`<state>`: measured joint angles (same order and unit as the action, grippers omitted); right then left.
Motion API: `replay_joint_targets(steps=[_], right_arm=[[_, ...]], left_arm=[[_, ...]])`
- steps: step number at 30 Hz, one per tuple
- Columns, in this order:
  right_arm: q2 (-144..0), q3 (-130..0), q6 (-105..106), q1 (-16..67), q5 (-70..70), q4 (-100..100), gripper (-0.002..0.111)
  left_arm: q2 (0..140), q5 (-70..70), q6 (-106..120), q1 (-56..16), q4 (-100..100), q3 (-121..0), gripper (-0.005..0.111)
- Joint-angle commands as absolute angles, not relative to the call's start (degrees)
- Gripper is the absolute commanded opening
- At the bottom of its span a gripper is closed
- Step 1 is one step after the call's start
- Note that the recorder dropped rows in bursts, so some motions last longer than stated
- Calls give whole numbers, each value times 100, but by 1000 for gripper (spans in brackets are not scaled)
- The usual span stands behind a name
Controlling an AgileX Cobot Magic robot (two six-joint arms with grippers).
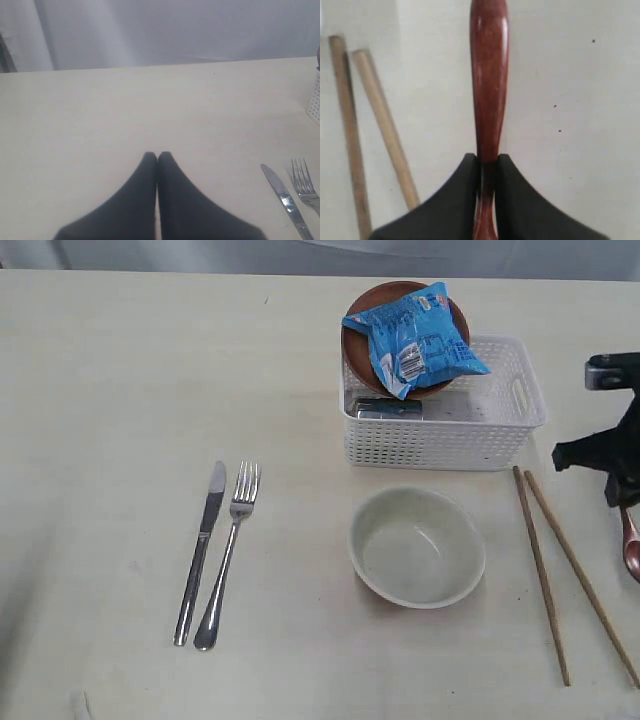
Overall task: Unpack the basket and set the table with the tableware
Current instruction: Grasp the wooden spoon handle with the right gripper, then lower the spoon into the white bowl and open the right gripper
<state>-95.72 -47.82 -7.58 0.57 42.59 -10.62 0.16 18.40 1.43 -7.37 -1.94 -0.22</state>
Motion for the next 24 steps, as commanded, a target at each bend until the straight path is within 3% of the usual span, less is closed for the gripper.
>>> replay_joint_targets(steps=[1, 6, 13, 18, 24], right_arm=[[-8882, -4793, -128, 17, 4311, -113, 0], [-8138, -4793, 1361, 263, 4311, 1583, 0], [-7505, -4793, 3122, 1750, 4108, 2560, 0], [-7837, -4793, 3443, 2990, 3209, 2532, 0], [-8743, -4793, 4121, 3728, 3039, 2523, 0]], left_arm=[[0, 1831, 176, -722, -174, 0, 0], [0, 1831, 176, -722, -174, 0, 0], [0, 1831, 176, -722, -174, 0, 0], [0, 1831, 176, -722, -174, 0, 0], [0, 1831, 176, -722, -174, 0, 0]])
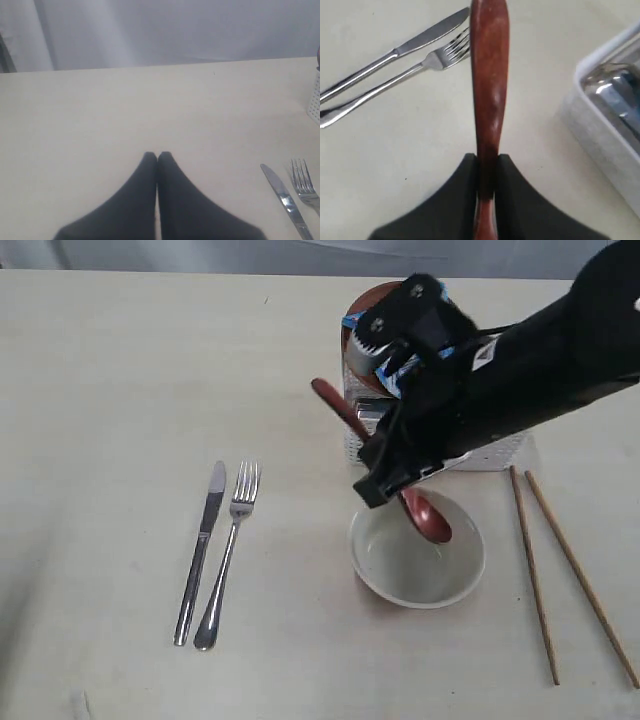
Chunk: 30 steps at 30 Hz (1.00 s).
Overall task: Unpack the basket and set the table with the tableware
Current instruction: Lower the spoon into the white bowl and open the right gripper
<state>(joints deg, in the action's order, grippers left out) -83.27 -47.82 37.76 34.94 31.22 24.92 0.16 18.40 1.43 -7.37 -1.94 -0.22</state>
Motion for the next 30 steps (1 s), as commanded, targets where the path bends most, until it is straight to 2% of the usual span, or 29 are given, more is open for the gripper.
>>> replay_joint_targets(steps=[1, 16, 19, 21, 23, 30], right_arm=[[-8850, -4793, 4121, 3768, 3039, 2523, 0], [-9096, -4793, 4182, 3773, 3079, 2500, 0], [-9096, -4793, 4182, 3773, 3079, 2473, 13], [-9096, -4793, 4122, 3773, 3090, 2352, 28], [-9096, -4793, 4111, 3773, 3101, 2339, 37], [-9050, -4793, 4123, 3773, 3163, 2326, 38]], left_arm=[[0, 1831, 176, -722, -174, 0, 0], [0, 1831, 176, -722, -174, 0, 0], [0, 1831, 176, -722, -196, 0, 0], [0, 1831, 176, -722, -196, 0, 0], [0, 1831, 176, -722, -196, 0, 0], [0, 1831, 176, -722, -196, 0, 0]])
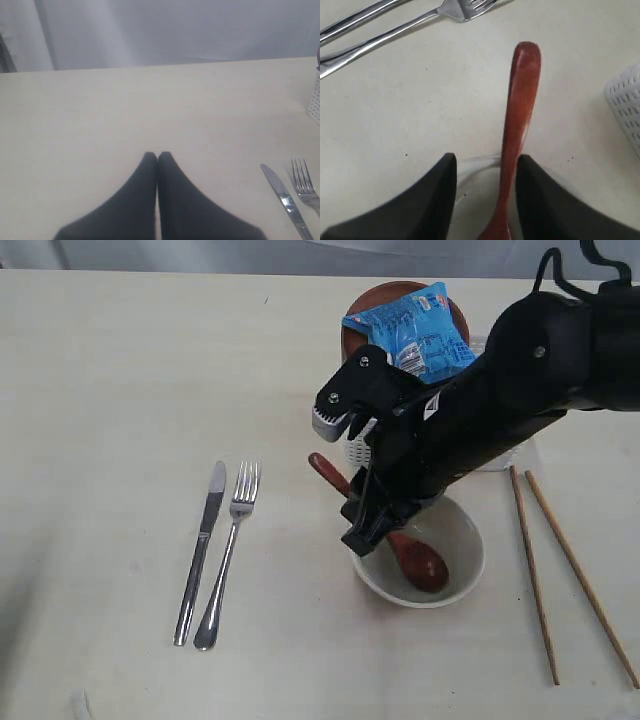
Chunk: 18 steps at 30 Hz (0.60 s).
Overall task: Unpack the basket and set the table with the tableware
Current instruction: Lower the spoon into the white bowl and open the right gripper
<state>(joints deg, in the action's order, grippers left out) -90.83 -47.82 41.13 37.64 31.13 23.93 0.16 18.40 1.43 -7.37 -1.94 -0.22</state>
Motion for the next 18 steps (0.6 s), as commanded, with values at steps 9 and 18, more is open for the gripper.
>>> replay_joint_targets(steps=[9, 18], right_arm=[[-8354, -5219, 1227, 3462, 4466, 716, 38], [-8278, -4775, 0, 1824, 5754, -178, 38]], left_arm=[[0, 1831, 176, -722, -196, 0, 0], [0, 1831, 176, -722, -196, 0, 0]])
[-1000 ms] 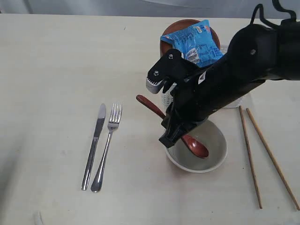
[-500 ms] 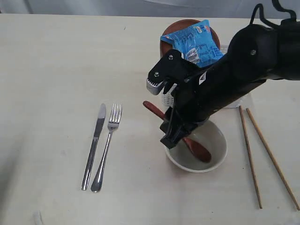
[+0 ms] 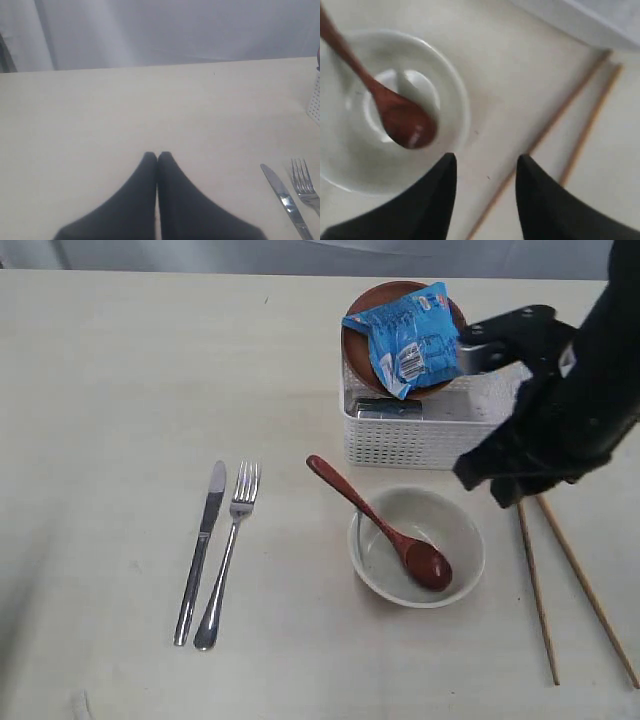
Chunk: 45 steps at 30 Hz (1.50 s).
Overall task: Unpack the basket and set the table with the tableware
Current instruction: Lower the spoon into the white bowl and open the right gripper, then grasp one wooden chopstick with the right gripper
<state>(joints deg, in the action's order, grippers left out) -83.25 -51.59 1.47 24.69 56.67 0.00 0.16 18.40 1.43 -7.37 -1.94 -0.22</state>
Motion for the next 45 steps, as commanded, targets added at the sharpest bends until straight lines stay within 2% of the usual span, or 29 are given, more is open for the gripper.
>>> replay_joint_targets(steps=[1, 6, 14, 45], right_arm=[[-8278, -4603, 0, 1628, 5549, -178, 38], [-8385, -4054, 0, 1103, 4529, -205, 38], [-9172, -4019, -70, 1063, 3962, -492, 38], [-10550, -4485, -502, 1063, 3802, -975, 36]], left_arm=[[0, 1831, 176, -722, -196, 0, 0], [0, 1831, 176, -722, -196, 0, 0], [0, 1831, 176, -722, -180, 0, 0], [0, 1831, 176, -722, -180, 0, 0]])
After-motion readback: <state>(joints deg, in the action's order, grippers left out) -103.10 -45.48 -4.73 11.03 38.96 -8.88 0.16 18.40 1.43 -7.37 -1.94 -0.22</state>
